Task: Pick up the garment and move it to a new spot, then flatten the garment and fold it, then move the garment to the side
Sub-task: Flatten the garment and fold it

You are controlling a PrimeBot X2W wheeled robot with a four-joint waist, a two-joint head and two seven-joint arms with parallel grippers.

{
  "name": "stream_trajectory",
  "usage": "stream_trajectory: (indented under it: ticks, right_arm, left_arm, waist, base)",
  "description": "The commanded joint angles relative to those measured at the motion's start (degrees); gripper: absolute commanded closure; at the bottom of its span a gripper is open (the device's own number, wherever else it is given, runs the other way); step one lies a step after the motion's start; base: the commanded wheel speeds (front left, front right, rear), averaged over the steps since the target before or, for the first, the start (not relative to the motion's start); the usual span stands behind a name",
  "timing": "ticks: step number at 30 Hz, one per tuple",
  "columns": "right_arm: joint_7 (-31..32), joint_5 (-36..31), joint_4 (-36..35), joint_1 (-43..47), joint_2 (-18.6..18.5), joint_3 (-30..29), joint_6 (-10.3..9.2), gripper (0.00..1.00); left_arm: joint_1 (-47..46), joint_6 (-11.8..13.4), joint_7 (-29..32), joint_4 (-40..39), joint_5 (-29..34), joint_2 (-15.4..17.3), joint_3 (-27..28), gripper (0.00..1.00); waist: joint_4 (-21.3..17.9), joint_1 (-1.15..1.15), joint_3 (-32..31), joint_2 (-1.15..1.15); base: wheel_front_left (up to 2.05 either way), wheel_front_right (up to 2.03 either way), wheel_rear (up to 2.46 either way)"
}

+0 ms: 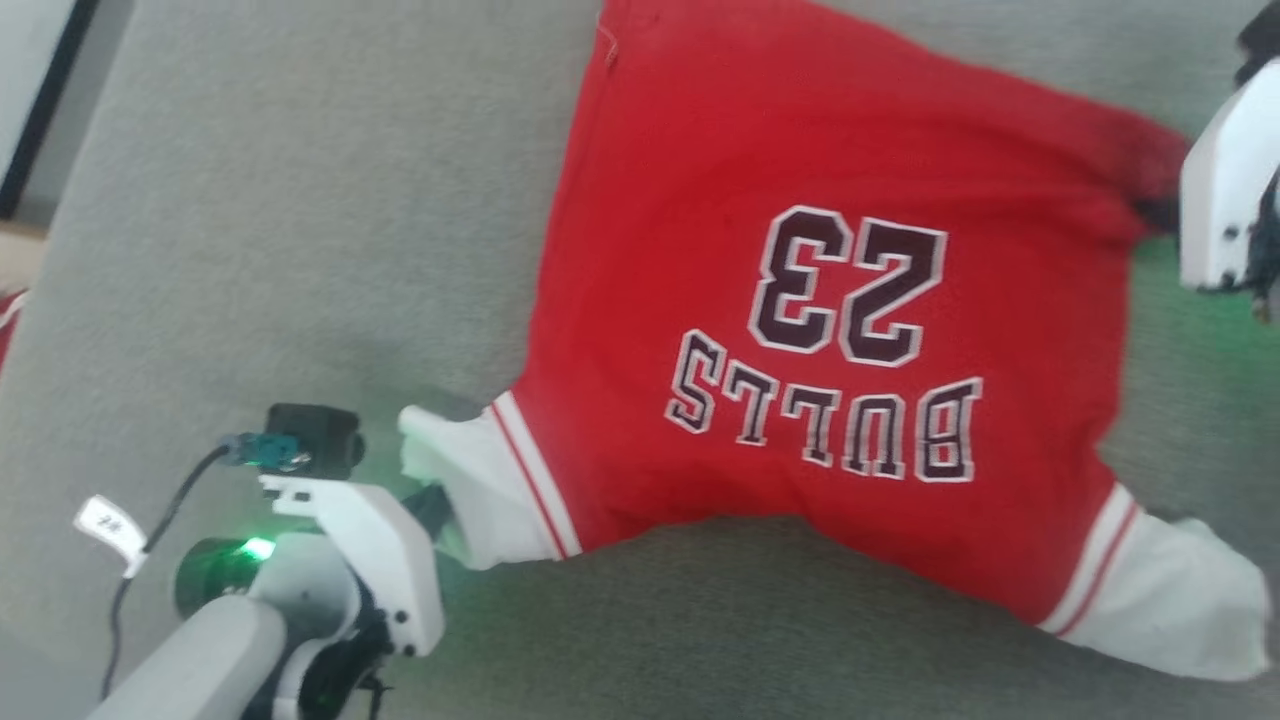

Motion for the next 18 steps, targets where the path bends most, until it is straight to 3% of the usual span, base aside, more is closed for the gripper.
stream_trajectory:
  ticks: [1, 9, 18]
  right_arm:
    - [1.3, 1.0, -1.1, 3.5, -0.6, 0.8, -0.10, 1.00]
    - [5.5, 8.7, -17.8, 16.2, -2.7, 2.3, -0.10, 1.00]
    - [9.4, 10.2, -33.1, 35.1, -2.1, -3.2, -0.09, 1.00]
  left_arm:
    - [0.9, 1.0, -0.1, 0.6, 0.0, 1.0, 0.6, 1.00]
    - [3.2, 3.8, 1.7, -3.3, -0.3, 4.7, 2.4, 1.00]
    - [3.7, 5.3, 3.1, -5.3, -0.7, 6.6, 3.2, 1.00]
  waist:
    - [-3.0, 0.00, -2.1, 0.00]
    - [-9.9, 0.00, -5.4, 0.00]
    - [-14.1, 0.00, -6.7, 0.00]
  base:
    - [0.00, 0.00, 0.00]
    - [0.00, 0.00, 0.00]
    - [0.00, 0.00, 0.00]
